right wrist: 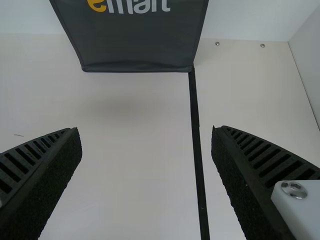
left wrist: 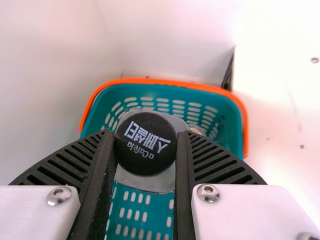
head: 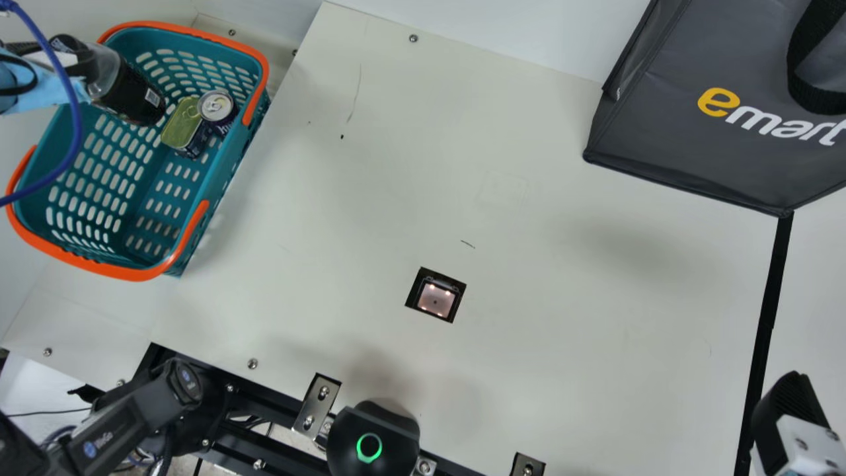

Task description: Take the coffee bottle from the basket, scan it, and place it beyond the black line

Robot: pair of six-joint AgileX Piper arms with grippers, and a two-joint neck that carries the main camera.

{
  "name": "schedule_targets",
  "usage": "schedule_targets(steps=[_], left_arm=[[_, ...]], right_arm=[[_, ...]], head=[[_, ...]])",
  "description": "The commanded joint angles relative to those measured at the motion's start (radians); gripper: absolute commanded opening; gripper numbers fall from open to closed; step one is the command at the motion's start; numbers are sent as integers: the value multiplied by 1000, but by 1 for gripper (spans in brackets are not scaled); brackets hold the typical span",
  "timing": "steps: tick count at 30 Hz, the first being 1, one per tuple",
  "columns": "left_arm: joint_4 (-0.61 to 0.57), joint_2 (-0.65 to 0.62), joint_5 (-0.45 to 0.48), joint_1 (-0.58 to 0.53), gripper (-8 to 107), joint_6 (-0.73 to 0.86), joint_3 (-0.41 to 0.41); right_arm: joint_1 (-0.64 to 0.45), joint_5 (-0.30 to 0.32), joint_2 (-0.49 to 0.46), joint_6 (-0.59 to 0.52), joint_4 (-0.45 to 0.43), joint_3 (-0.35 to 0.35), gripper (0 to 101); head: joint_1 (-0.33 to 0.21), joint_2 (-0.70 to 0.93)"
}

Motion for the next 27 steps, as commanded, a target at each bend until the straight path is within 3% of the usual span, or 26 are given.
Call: schedule_targets(steps=[1, 11, 27], left_arm=[[7, -15, 10, -18, 10, -24, -8], [56, -103, 43, -155, 10, -121, -20], [184, -176, 14, -497, 10, -310, 4]], right_arm=[[0, 0, 0, 0, 0, 0, 91], [0, 0, 0, 0, 0, 0, 91], [0, 0, 0, 0, 0, 0, 91]], head=[[-27, 2], [-27, 2], [-27, 2]])
